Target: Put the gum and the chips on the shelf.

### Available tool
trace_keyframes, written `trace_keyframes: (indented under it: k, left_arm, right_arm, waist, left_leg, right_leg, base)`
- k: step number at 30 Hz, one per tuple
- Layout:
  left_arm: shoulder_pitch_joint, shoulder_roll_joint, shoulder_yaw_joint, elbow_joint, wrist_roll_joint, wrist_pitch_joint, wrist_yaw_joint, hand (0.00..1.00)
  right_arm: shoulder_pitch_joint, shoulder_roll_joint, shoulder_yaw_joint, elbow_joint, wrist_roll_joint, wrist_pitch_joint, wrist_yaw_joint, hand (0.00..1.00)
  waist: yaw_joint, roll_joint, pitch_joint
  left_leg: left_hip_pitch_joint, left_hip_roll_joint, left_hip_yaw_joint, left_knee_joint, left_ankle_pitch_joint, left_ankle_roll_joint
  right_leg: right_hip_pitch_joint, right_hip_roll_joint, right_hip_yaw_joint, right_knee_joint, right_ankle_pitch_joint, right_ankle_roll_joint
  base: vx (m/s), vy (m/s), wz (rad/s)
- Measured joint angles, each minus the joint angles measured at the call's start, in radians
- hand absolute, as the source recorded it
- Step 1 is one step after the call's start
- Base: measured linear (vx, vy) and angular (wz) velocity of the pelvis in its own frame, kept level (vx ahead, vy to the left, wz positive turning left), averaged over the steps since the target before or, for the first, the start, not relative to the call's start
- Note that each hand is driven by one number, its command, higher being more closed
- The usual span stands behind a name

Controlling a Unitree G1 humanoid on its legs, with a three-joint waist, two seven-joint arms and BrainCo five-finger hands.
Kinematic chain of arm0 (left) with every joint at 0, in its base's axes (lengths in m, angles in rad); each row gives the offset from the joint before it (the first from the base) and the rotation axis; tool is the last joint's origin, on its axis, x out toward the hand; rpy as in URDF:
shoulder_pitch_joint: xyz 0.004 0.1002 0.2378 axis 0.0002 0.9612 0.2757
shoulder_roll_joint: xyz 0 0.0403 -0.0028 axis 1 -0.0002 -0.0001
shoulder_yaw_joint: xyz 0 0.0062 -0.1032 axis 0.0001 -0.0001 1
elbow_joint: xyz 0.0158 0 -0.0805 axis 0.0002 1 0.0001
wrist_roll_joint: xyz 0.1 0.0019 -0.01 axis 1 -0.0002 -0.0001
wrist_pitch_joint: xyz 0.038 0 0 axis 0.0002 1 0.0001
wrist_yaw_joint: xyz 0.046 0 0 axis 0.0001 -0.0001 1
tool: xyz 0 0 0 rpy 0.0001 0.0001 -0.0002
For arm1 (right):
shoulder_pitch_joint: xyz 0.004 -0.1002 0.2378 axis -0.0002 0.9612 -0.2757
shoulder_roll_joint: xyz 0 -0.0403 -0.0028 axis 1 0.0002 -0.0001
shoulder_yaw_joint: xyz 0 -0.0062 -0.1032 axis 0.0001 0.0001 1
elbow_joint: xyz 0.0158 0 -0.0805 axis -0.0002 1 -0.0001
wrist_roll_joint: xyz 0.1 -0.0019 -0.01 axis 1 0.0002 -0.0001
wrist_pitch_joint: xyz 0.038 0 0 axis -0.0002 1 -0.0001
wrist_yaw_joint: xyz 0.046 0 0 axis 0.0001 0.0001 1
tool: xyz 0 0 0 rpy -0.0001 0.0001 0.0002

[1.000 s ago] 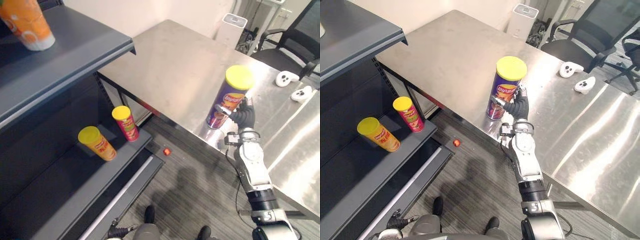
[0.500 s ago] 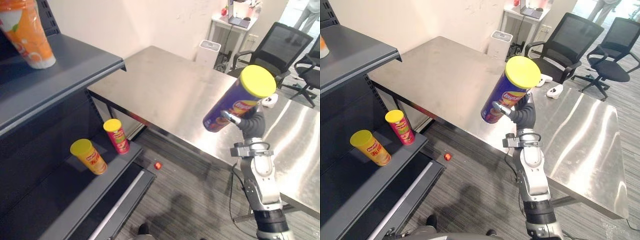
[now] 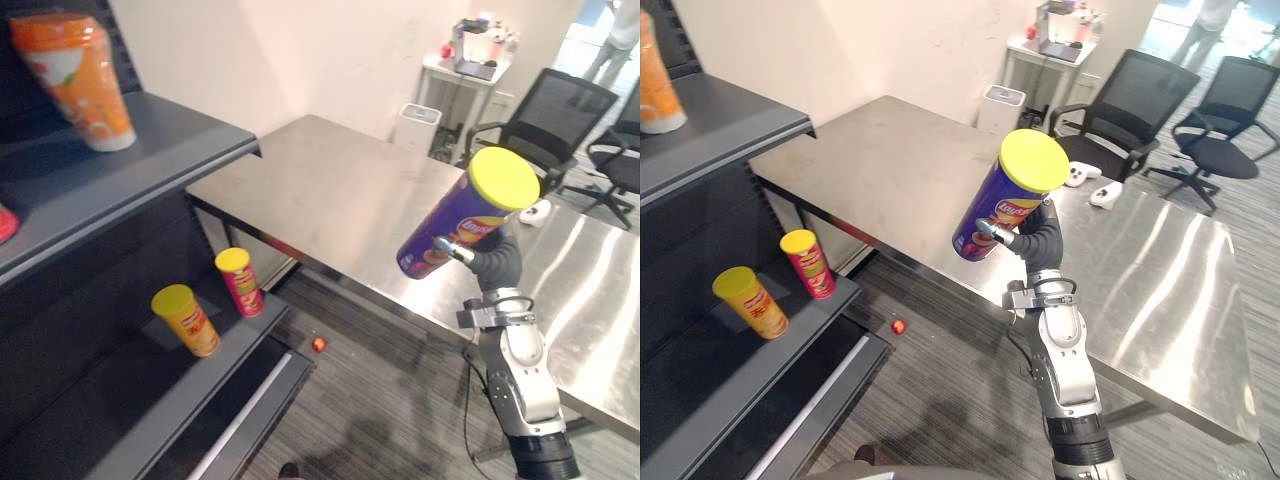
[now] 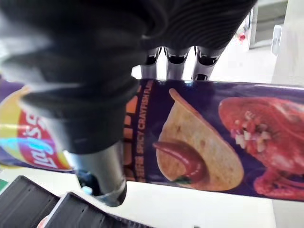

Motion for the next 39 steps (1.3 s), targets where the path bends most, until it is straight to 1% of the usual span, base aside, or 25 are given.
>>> trace_keyframes:
  k: [3,4,5,6,7,8,9,10,11,12,15,19,22,24,27,28,29,30,31,32,33,34,36,38,39]
  left_arm:
    - [-0.012,-0.017,-0.005,-0.013,0.000,0.002,0.002,0.00]
    - [-0.012,-0.032,-0.005,-0.031,0.001,0.003,0.007,0.00]
    - [-0.014,-0.036,-0.013,-0.031,0.001,0.005,0.010,0.00]
    - [-0.022,-0.034,-0.050,-0.030,0.001,0.009,0.018,0.00]
    - [-0.032,-0.028,-0.069,-0.029,0.003,0.009,0.027,0.00]
    - [-0.036,-0.032,-0.072,-0.031,0.001,0.008,0.030,0.00]
    - [-0.032,-0.048,-0.080,-0.031,0.001,0.010,0.039,0.00]
    - [0.006,-0.076,-0.107,-0.041,0.002,0.017,0.042,0.00]
    - [0.020,-0.088,-0.126,-0.053,0.002,0.021,0.046,0.00]
    - [0.044,-0.095,-0.162,-0.088,0.003,0.027,0.046,0.00]
    - [0.139,-0.097,-0.234,-0.220,0.001,0.036,0.031,0.00]
    - [0.188,-0.078,-0.311,-0.332,-0.003,0.051,-0.013,0.00]
    - [0.199,-0.035,-0.347,-0.366,-0.046,0.062,-0.039,0.00]
    - [0.209,-0.011,-0.379,-0.389,-0.071,0.068,-0.043,0.00]
    - [0.209,0.026,-0.425,-0.404,-0.080,0.084,-0.041,0.00]
    - [0.220,0.055,-0.443,-0.436,-0.086,0.086,-0.042,0.00]
    - [0.222,0.067,-0.449,-0.453,-0.094,0.086,-0.043,0.00]
    - [0.222,0.087,-0.460,-0.494,-0.109,0.087,-0.042,0.00]
    - [0.216,0.112,-0.486,-0.526,-0.110,0.086,-0.044,0.00]
    - [0.212,0.117,-0.498,-0.531,-0.118,0.085,-0.044,0.00]
    - [0.200,0.120,-0.513,-0.528,-0.119,0.082,-0.044,0.00]
    - [0.199,0.128,-0.517,-0.516,-0.132,0.081,-0.046,0.00]
    - [0.164,0.130,-0.492,-0.435,-0.148,0.058,-0.062,0.00]
    - [0.088,0.085,-0.369,-0.240,-0.141,0.034,-0.068,0.00]
    - [0.040,0.062,-0.279,-0.133,-0.090,0.035,-0.031,0.00]
  right_arm:
    - [-0.039,-0.001,0.017,0.047,-0.001,0.003,-0.003,1.00]
    - [-0.064,-0.004,0.019,0.061,-0.002,0.007,-0.007,1.00]
    - [-0.068,-0.005,0.017,0.060,-0.005,0.010,-0.012,1.00]
    - [-0.069,-0.005,0.006,0.061,-0.022,0.013,-0.026,1.00]
    - [-0.075,-0.012,-0.021,0.061,-0.038,0.018,-0.032,1.00]
    - [-0.085,-0.014,-0.041,0.063,-0.040,0.018,-0.031,1.00]
    - [-0.101,-0.031,-0.076,0.069,-0.052,0.023,-0.041,1.00]
    - [-0.101,-0.047,-0.098,0.067,-0.070,0.024,-0.055,1.00]
    - [-0.101,-0.049,-0.107,0.061,-0.076,0.024,-0.062,1.00]
    - [-0.098,-0.042,-0.128,0.058,-0.083,0.029,-0.073,1.00]
    - [-0.078,-0.007,-0.148,0.055,-0.122,0.046,-0.071,1.00]
    - [-0.080,-0.002,-0.187,0.022,-0.124,0.057,-0.072,1.00]
    - [-0.081,-0.001,-0.192,0.023,-0.155,0.066,-0.077,1.00]
    - [-0.081,-0.001,-0.184,0.024,-0.163,0.071,-0.080,1.00]
    - [-0.081,-0.003,-0.172,0.030,-0.181,0.075,-0.091,1.00]
    - [-0.081,-0.004,-0.170,0.029,-0.188,0.076,-0.093,1.00]
    - [-0.082,-0.006,-0.172,0.029,-0.188,0.076,-0.094,1.00]
    - [-0.078,-0.013,-0.187,0.030,-0.192,0.076,-0.093,1.00]
    - [-0.067,-0.014,-0.200,0.028,-0.198,0.077,-0.094,1.00]
    - [-0.062,-0.016,-0.199,0.024,-0.198,0.077,-0.094,1.00]
    - [-0.035,-0.026,-0.201,0.006,-0.198,0.077,-0.093,1.00]
    - [-0.003,-0.030,-0.207,-0.015,-0.197,0.077,-0.095,1.00]
    - [0.046,-0.033,-0.224,-0.055,-0.197,0.077,-0.102,1.00]
    - [0.072,-0.027,-0.224,-0.067,-0.197,0.077,-0.112,1.00]
    - [0.087,-0.012,-0.218,-0.067,-0.195,0.077,-0.111,1.00]
  waist:
    - [0.005,0.035,0.017]
    - [0.017,0.064,0.023]
    - [0.022,0.080,0.026]
    - [0.023,0.086,0.022]
    - [0.013,0.071,0.018]
    - [0.008,0.082,0.023]
    - [0.010,0.111,0.027]
    - [0.007,0.153,0.016]
    - [-0.005,0.169,0.016]
    - [0.004,0.179,0.020]
    - [0.003,0.167,0.016]
    - [-0.003,0.171,0.010]
    - [0.001,0.141,0.018]
    - [-0.001,0.129,0.018]
    - [-0.004,0.122,0.030]
    - [-0.005,0.099,0.047]
    - [-0.005,0.089,0.062]
    - [-0.018,0.086,0.083]
    - [-0.048,0.108,0.097]
    - [-0.063,0.116,0.102]
    - [-0.083,0.118,0.104]
    - [-0.093,0.120,0.106]
    - [-0.090,0.103,0.105]
    - [-0.091,0.091,0.111]
    - [-0.087,0.082,0.110]
  left_leg:
    - [-0.075,-0.001,-0.118,0.010,0.040,-0.013]
    - [-0.102,0.004,-0.140,-0.013,0.044,-0.002]
    - [-0.116,0.017,-0.107,-0.030,0.030,0.018]
    - [-0.140,0.035,0.042,-0.044,-0.045,0.176]
    - [-0.174,0.048,0.256,-0.023,-0.129,0.308]
    - [-0.197,0.075,0.388,0.036,-0.121,0.302]
    - [-0.193,0.119,0.597,0.168,-0.089,0.304]
    - [-0.129,0.116,0.687,0.211,-0.018,0.253]
    - [-0.115,0.098,0.695,0.173,0.002,0.204]
    - [-0.116,0.083,0.685,0.140,0.035,0.172]
    - [-0.108,0.057,0.671,0.096,0.061,0.155]
    - [-0.089,0.021,0.638,-0.028,0.074,0.139]
    - [-0.089,0.004,0.632,-0.040,0.073,0.139]
    - [-0.080,-0.012,0.630,-0.041,0.066,0.149]
    - [-0.048,-0.026,0.630,-0.019,0.008,0.162]
    - [-0.030,-0.048,0.626,-0.005,-0.021,0.162]
    - [-0.018,-0.060,0.613,0.000,-0.032,0.162]
    - [-0.004,-0.075,0.575,0.002,-0.050,0.181]
    - [-0.013,-0.069,0.509,-0.005,-0.053,0.183]
    - [-0.017,-0.067,0.469,-0.011,-0.053,0.183]
    - [-0.022,-0.073,0.408,-0.031,-0.053,0.183]
    - [-0.020,-0.090,0.377,-0.047,-0.046,0.173]
    - [-0.015,-0.138,0.330,-0.052,-0.036,0.161]
    - [-0.006,-0.183,0.312,-0.052,-0.028,0.155]
    - [-0.005,-0.204,0.288,-0.053,-0.026,0.157]
  right_leg:
    - [-0.009,0.001,-0.131,0.074,-0.060,-0.009]
    - [-0.020,0.001,-0.178,0.117,-0.087,-0.020]
    - [-0.016,0.006,-0.212,0.115,-0.089,-0.023]
    - [-0.011,0.016,-0.259,0.076,-0.080,-0.023]
    - [-0.002,0.027,-0.290,0.013,-0.068,-0.041]
    - [-0.001,0.011,-0.337,0.008,-0.069,-0.043]
    - [-0.001,-0.008,-0.399,0.042,-0.089,-0.045]
    - [0.008,-0.021,-0.430,0.064,-0.100,-0.033]
    - [0.015,-0.022,-0.451,0.067,-0.100,-0.026]
    - [0.016,-0.024,-0.473,0.067,-0.095,-0.016]
    - [0.031,-0.028,-0.504,0.069,-0.086,-0.002]
    - [0.029,-0.029,-0.540,0.085,-0.080,0.007]
    - [0.023,-0.049,-0.543,0.105,-0.077,0.011]
    - [0.023,-0.084,-0.546,0.153,-0.077,0.011]
    - [-0.004,-0.213,-0.533,0.398,-0.086,-0.004]
    - [-0.020,-0.295,-0.505,0.532,-0.080,-0.014]
    - [-0.030,-0.336,-0.475,0.599,-0.067,-0.059]
    - [-0.095,-0.384,-0.353,0.742,0.000,-0.248]
    - [-0.197,-0.294,-0.101,0.750,-0.073,-0.170]
    - [-0.225,-0.222,0.014,0.723,-0.107,-0.135]
    - [-0.267,-0.092,0.204,0.662,-0.155,-0.101]
    - [-0.283,-0.014,0.331,0.591,-0.179,-0.075]
    - [-0.281,0.035,0.438,0.476,-0.193,-0.048]
    - [-0.278,0.028,0.483,0.405,-0.187,-0.038]
    - [-0.277,0.019,0.466,0.354,-0.176,-0.025]
  base:
    - [-0.09,-0.085,1.36]
    - [-0.10,-0.052,1.03]
    - [-0.14,-0.082,1.47]
    - [-0.15,-0.105,1.94]
    - [-0.18,-0.072,2.06]
    - [-0.11,0.029,1.94]
    - [-0.02,0.144,1.45]
    - [0.06,0.151,1.30]
    - [0.04,0.107,0.96]
    - [-0.01,0.070,0.60]
    - [0.00,0.053,0.31]
    - [0.01,0.084,0.26]
    - [0.01,0.067,0.12]
    - [0.01,0.065,0.08]
    - [0.02,0.114,0.03]
    - [0.03,0.155,0.08]
    - [0.03,0.197,0.31]
    - [0.01,0.165,0.76]
    - [0.02,0.124,0.99]
    - [0.05,0.120,1.38]
    - [0.07,0.110,1.43]
    - [0.10,0.106,1.44]
    - [0.13,0.033,1.33]
    - [0.13,0.011,1.16]
    - [0.13,-0.012,0.87]
